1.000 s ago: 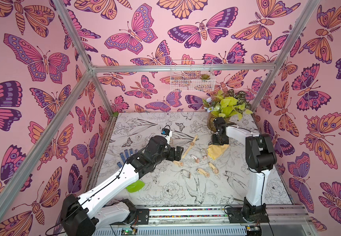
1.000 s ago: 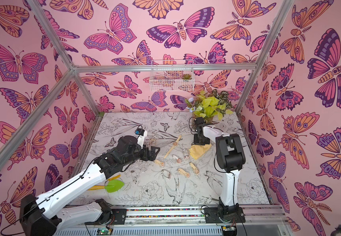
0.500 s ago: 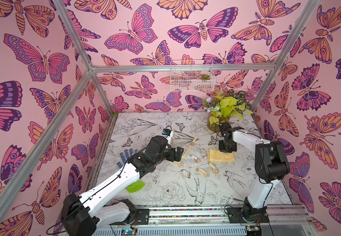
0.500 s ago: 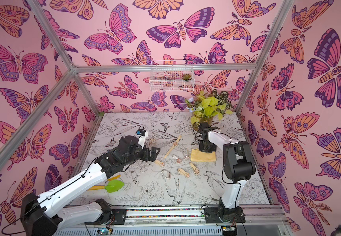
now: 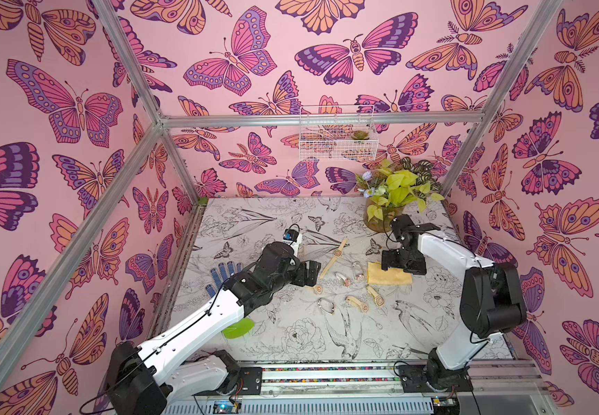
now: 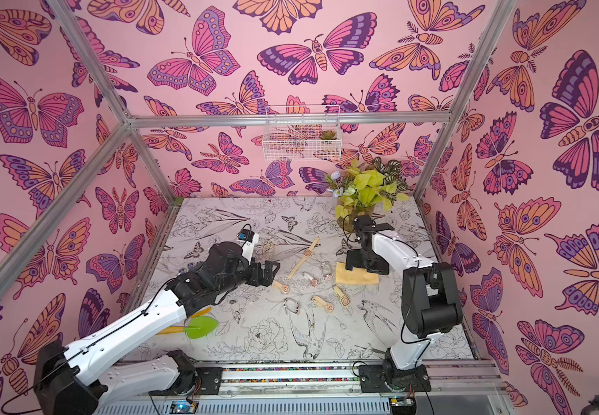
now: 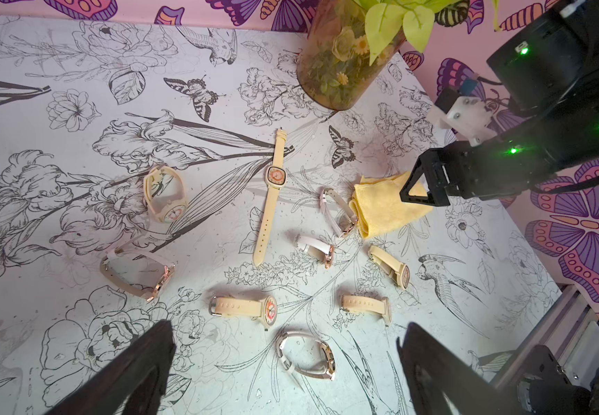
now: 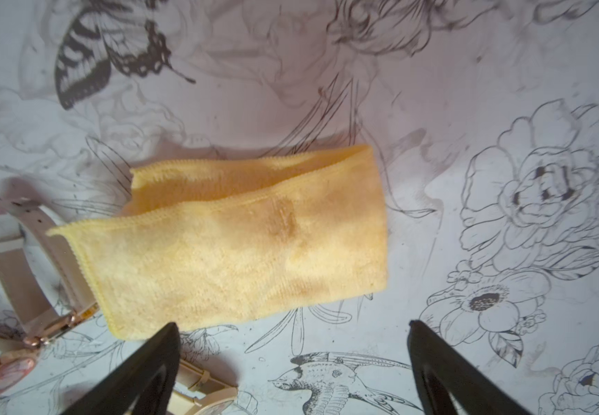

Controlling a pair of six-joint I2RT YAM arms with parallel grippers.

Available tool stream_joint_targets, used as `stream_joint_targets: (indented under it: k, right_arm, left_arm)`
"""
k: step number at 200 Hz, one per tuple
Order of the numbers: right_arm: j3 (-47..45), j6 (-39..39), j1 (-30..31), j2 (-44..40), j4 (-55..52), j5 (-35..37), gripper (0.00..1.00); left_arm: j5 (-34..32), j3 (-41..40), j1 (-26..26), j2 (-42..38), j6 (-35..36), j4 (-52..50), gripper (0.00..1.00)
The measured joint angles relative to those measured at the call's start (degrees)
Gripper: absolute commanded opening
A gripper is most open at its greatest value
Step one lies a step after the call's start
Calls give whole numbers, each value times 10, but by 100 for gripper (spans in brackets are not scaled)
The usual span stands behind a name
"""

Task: Wipe the watch dial
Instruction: Adjust the cleaning item at the center of the board.

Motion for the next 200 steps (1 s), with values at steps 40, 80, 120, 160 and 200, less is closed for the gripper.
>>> stream_joint_targets:
  k: [40,80,120,160,200]
  right_arm:
    - [-4,-5,0,13,-3,-17,99]
    - [-3,-15,0,28,4,-30,99]
    - [-1,-18,1,83,24,-43,99]
    - [21,-20,1,110,7,-50,99]
    - [35,-22,1,121,-2,-59,72]
  left_arm:
    - [-9,-16,-5,-3,-13,0,100]
    - [-12,-30,-10,-12,-22,0,100]
    - [-20,-44,-10,-24,-30,0,100]
    - [-24,-47,-10,-24,-31,0,100]
    - [-30,-47,-10,-24,-31,0,100]
